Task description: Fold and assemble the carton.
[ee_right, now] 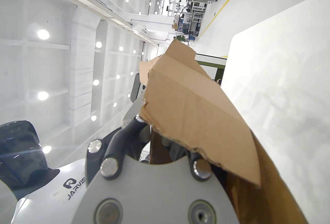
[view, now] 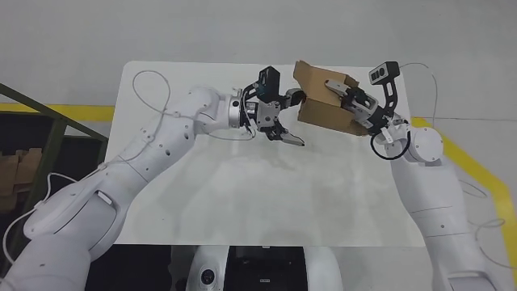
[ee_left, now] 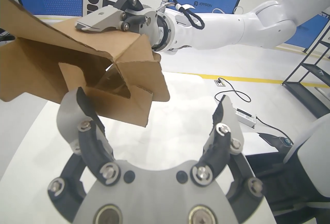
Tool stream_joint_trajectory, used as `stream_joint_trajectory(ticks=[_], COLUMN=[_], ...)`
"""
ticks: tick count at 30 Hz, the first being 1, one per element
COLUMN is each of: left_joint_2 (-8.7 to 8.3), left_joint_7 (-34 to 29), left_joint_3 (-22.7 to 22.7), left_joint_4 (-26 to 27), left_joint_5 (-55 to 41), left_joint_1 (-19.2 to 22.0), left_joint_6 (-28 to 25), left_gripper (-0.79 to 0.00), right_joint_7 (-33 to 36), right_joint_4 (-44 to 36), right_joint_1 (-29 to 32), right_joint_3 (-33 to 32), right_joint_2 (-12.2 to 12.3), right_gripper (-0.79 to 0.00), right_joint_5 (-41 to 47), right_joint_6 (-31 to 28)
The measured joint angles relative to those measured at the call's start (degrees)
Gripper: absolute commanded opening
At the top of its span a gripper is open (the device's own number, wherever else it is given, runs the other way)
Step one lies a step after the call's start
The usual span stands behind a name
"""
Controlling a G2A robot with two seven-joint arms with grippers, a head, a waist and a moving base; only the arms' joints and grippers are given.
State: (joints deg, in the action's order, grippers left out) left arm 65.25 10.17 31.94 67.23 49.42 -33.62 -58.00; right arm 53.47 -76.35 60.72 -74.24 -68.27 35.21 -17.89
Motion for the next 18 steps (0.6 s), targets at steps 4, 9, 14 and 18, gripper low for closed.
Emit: stream_joint_trajectory(ticks=[4, 9, 14, 18], left_joint_2=[0.26, 0.54, 0.69, 0.80], left_joint_7=[0.7, 1.5, 2.0, 2.1], left_joint_3=[-0.1, -0.1, -0.2, -0.3], left_joint_4=[-1.1, -2.3, -2.9, -3.1], left_joint_5=[0.2, 0.3, 0.3, 0.3], left_joint_1=[0.4, 0.7, 0.9, 1.0], left_joint_6=[0.0, 0.0, 0.0, 0.0], left_gripper=[0.000, 0.000, 0.000, 0.000], right_joint_7=[0.3, 1.1, 2.1, 2.6], right_joint_4=[0.0, 0.2, 0.4, 0.2], right_joint_1=[0.0, 0.0, 0.1, 0.3], right_joint_3=[0.2, 0.4, 0.5, 0.4], right_joint_2=[0.0, -0.1, -0.1, -0.1], right_gripper=[-0.785, -0.785, -0.785, -0.785], right_joint_5=[0.3, 0.7, 0.7, 0.8], right_joint_6=[-0.1, -0.5, -1.3, -1.8])
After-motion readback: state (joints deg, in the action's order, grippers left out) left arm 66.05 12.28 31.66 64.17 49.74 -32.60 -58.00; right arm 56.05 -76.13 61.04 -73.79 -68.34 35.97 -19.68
